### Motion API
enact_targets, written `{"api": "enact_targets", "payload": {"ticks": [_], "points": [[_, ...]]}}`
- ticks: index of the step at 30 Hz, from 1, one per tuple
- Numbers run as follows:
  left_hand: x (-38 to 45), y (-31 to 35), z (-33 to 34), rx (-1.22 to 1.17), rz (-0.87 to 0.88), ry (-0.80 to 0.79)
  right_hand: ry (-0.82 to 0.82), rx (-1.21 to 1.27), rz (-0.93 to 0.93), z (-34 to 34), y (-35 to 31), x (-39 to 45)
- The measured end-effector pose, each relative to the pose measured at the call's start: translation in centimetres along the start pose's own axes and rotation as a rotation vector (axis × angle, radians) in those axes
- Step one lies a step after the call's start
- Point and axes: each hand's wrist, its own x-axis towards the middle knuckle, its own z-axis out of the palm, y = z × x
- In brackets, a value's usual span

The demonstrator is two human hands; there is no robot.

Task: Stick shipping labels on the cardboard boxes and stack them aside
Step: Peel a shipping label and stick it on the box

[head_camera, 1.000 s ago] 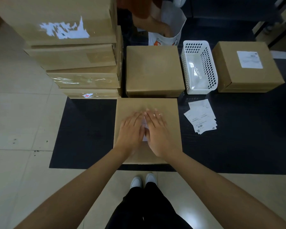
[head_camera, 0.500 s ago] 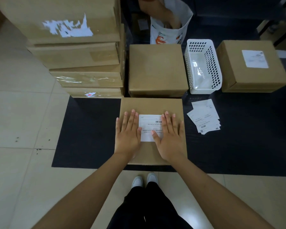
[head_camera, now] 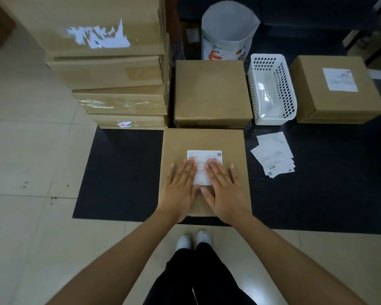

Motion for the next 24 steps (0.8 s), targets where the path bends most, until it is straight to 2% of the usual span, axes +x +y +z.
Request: {"api": "enact_targets", "payload": {"ticks": [3, 6, 8, 11, 13, 15, 17, 21, 24], "points": [[-0.5, 1.0, 0.1, -0.056, -0.308, 0.081, 0.016, 0.019, 0.213, 0.2, -0.3, -0.6], [-0.6, 1.1, -0.1, -0.089, -0.399, 0.128, 0.027, 0.029, 0.285, 0.2, -0.4, -0.6], [-1.0, 0.6, -0.5, -0.127, -0.239, 0.109, 0.055, 0.072, 0.191, 0.1, -0.2, -0.6], [-2.2, -0.4, 0.0, -0.04, 0.215, 0.024, 0.033, 0.071, -0.194, 0.3, 0.5, -1.0], [-2.3, -0.7, 0.4, 0.011, 0.26, -0.01, 0.015, 0.015, -0.266, 0.4, 0.8, -1.2], [-2.4, -0.4, 0.4, 0.006, 0.218, -0.01, 0.003, -0.009, -0.214, 0.4, 0.6, -1.3], [-2.7, 0.1, 0.3, -0.006, 0.147, 0.018, 0.01, 0.013, -0.081, 0.5, 0.1, -1.7], [-3.0, 1.7, 0.2, -0.051, -0.305, 0.058, 0.068, 0.07, 0.323, 0.9, -0.6, -2.2], [-2.9, 2.3, 0.2, -0.055, -0.431, 0.044, 0.048, 0.046, 0.368, 1.1, -0.9, -2.2]]}}
